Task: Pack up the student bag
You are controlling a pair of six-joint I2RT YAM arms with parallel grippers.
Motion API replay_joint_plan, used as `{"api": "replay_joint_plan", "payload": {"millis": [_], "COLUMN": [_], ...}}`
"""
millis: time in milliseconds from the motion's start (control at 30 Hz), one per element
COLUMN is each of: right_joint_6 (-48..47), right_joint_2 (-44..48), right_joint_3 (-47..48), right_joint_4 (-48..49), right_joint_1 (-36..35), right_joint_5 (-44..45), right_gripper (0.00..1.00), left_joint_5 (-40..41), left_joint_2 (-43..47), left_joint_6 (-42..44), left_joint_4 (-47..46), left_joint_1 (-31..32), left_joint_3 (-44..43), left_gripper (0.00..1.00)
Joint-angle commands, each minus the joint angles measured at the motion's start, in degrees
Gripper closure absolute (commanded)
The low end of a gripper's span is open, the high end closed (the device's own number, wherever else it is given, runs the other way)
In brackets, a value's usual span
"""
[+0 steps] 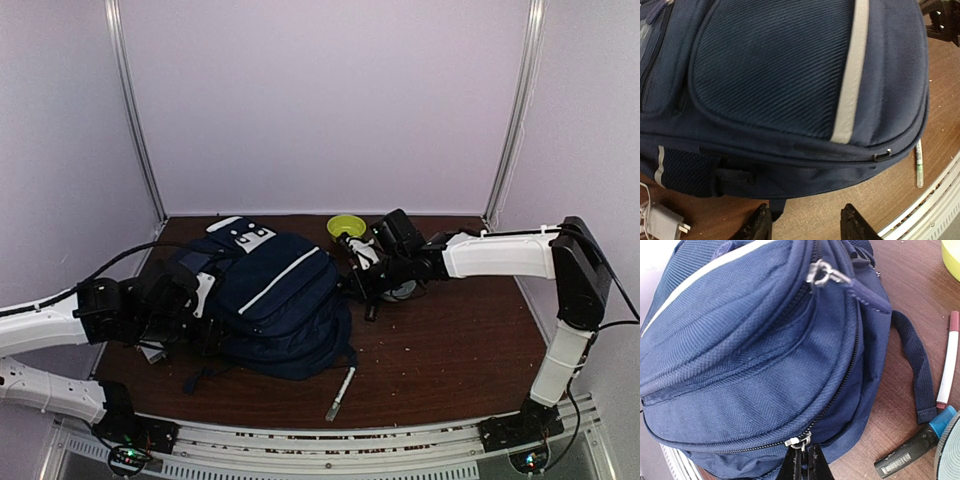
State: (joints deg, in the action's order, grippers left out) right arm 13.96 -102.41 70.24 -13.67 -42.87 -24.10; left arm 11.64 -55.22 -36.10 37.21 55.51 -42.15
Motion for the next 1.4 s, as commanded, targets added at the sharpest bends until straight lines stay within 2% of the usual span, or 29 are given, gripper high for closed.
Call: {"api": "replay_joint_plan", "payload": {"millis": [0,100,200,367,533,667,767,833,900,967,1033,1100,1167,1267,1367], "right_joint_6": [1.3,1.5,1.8,2.5,4.0,4.8,6.5,6.5,6.5,6.9,7.6,8.6,9.7,11.5,11.7], "right_joint_2": [-1.5,-1.7,-1.9,-2.6,-6.1,-11.1,-11.9,-11.2,-10.8,-10.6,-9.8,-8.5,-7.0,-5.7,-5.8], "right_joint_3": [-1.0,-0.8,0.1,2.7,9.5,18.3,20.7,20.2,19.3,18.0,15.7,12.7,9.7,5.6,3.9], "right_joint_4": [-1.9,-1.9,-2.3,-3.1,-3.3,-4.9,-3.9,-3.1,-3.1,-3.2,-2.7,-1.5,0.1,3.2,3.5], "right_joint_1": [-1.6,-3.0,-4.3,-8.2,-13.3,-15.3,-14.9,-14.7,-14.3,-13.6,-12.2,-11.0,-9.7,-8.5,-8.0], "right_joint_5": [1.3,1.5,1.9,2.0,-0.3,-4.2,-6.0,-5.9,-6.3,-7.2,-7.9,-8.1,-8.6,-10.1,-9.8], "right_gripper": [1.00,1.00,1.00,1.00,1.00,1.00,1.00,1.00,1.00,1.00,1.00,1.00,1.00,1.00,1.00], "left_joint_5": [2.1,-2.4,1.2,1.7,-5.5,-6.1,-6.5,-6.5,-6.2,-4.7,-6.4,-9.6,-8.5,-0.6,6.5], "left_joint_2": [-0.3,-2.8,-4.8,-9.6,-15.0,-16.9,-12.1,-7.2,-2.9,0.1,1.3,1.3,0.5,-3.7,-11.9], "left_joint_6": [-5.1,-3.5,-1.8,3.2,8.0,12.6,13.3,15.7,21.3,29.1,37.9,44.3,48.6,55.0,61.5], "left_joint_4": [-1.5,-11.3,-17.5,-24.7,-28.8,-25.8,-27.5,-30.3,-32.5,-32.7,-32.5,-32.3,-33.7,-34.1,-31.4], "left_joint_1": [-2.5,-9.3,-15.3,-25.4,-35.8,-37.1,-36.8,-34.9,-30.0,-21.6,-13.2,-6.2,-0.7,4.3,7.4], "left_joint_3": [4.4,8.9,10.3,8.4,3.0,-6.6,-7.5,-5.3,-3.3,-2.2,-0.9,1.0,3.3,4.1,1.0], "left_gripper": [0.43,0.43,0.45,0.44,0.44,0.42,0.41,0.42,0.47,0.53,0.55,0.54,0.50,0.43,0.35]}}
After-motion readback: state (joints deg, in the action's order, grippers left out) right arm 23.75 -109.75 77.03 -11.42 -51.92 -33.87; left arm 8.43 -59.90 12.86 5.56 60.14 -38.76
